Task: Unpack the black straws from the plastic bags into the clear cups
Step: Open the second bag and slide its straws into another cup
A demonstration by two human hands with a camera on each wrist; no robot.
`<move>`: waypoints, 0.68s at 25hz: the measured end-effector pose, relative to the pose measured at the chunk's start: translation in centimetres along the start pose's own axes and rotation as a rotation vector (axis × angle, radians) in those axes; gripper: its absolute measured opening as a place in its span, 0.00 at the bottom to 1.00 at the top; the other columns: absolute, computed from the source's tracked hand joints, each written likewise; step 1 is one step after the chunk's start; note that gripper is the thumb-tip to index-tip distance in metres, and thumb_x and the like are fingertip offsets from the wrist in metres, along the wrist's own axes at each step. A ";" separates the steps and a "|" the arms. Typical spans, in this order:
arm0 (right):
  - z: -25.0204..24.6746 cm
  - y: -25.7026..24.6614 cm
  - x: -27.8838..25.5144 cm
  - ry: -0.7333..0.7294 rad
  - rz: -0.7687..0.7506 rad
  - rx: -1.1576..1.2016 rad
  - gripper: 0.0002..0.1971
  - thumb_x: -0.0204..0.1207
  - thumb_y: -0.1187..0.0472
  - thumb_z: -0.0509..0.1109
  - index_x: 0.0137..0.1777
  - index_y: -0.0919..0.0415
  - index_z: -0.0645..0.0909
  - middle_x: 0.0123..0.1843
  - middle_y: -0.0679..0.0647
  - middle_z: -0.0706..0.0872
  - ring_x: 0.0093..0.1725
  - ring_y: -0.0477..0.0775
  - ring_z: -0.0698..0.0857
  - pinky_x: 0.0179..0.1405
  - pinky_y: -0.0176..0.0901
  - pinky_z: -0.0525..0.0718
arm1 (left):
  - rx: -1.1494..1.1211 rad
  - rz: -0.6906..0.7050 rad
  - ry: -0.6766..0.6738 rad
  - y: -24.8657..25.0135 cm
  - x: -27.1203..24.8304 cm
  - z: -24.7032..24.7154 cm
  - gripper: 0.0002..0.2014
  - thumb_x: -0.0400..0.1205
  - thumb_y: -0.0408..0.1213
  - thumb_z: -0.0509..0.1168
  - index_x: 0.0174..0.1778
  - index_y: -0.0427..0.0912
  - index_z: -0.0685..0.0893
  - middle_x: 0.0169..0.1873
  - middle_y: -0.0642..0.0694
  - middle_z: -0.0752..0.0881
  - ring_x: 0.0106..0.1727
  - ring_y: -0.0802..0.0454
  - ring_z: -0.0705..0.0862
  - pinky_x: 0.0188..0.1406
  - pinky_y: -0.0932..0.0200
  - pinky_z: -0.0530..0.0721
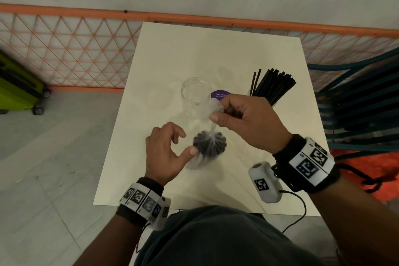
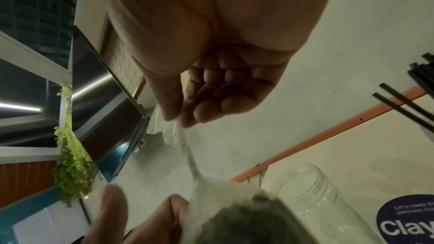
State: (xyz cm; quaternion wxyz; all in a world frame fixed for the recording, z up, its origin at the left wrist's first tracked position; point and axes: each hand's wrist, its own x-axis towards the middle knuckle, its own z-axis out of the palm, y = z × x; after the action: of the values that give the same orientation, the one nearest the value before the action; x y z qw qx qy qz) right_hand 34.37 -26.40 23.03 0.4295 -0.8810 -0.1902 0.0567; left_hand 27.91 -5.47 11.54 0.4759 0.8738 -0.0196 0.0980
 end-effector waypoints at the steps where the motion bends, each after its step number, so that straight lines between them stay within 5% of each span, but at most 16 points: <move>1: 0.2 -0.2 -0.3 -0.035 -0.008 -0.009 0.09 0.76 0.51 0.75 0.42 0.56 0.86 0.27 0.44 0.82 0.26 0.42 0.78 0.30 0.29 0.71 | -0.103 0.002 0.022 0.0 -0.1 -0.2 0.38 0.71 0.78 0.58 0.51 0.42 0.78 0.41 0.48 0.78 0.44 0.44 0.78 0.46 0.44 0.78; 5: 0.6 -0.6 -1.1 -0.046 -0.018 0.028 0.06 0.76 0.54 0.76 0.40 0.53 0.84 0.26 0.38 0.82 0.26 0.40 0.79 0.29 0.25 0.70 | -0.272 0.019 -0.081 0.5 -0.1 -0.2 0.36 0.72 0.70 0.66 0.64 0.43 0.73 0.51 0.41 0.80 0.53 0.44 0.79 0.57 0.62 0.75; 7: 0.3 -0.5 -1.1 -0.029 -0.005 0.065 0.05 0.76 0.54 0.75 0.42 0.53 0.85 0.28 0.39 0.85 0.27 0.42 0.81 0.29 0.33 0.77 | -0.274 0.001 -0.116 0.8 -0.2 -0.1 0.33 0.72 0.63 0.70 0.66 0.46 0.73 0.55 0.43 0.80 0.55 0.47 0.80 0.57 0.65 0.74; 10: 0.0 -0.5 -1.1 0.000 0.005 0.076 0.03 0.77 0.53 0.75 0.44 0.49 0.84 0.32 0.41 0.87 0.32 0.47 0.86 0.37 0.51 0.87 | -0.222 -0.022 -0.145 1.0 0.1 0.4 0.37 0.70 0.60 0.74 0.72 0.51 0.70 0.67 0.50 0.78 0.63 0.52 0.80 0.60 0.66 0.75; 14: 0.0 -0.7 -0.9 0.021 0.004 0.086 0.04 0.76 0.53 0.75 0.43 0.50 0.85 0.31 0.37 0.87 0.32 0.41 0.86 0.34 0.36 0.81 | -0.195 0.031 -0.144 1.9 0.6 0.8 0.38 0.69 0.61 0.75 0.74 0.62 0.68 0.70 0.64 0.75 0.71 0.55 0.76 0.70 0.58 0.75; 17: 0.2 -0.7 -0.7 0.038 0.003 0.072 0.07 0.76 0.51 0.75 0.45 0.53 0.86 0.34 0.46 0.88 0.33 0.48 0.86 0.36 0.50 0.85 | -0.216 0.050 -0.123 2.4 1.0 0.8 0.36 0.70 0.60 0.75 0.72 0.60 0.69 0.68 0.65 0.77 0.71 0.55 0.77 0.70 0.55 0.75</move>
State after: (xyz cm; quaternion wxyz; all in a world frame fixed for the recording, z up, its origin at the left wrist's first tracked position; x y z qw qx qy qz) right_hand 33.48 -26.13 23.41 0.4642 -0.8662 -0.1787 0.0471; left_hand 28.68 -7.41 13.27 0.5626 0.8210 -0.0808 0.0534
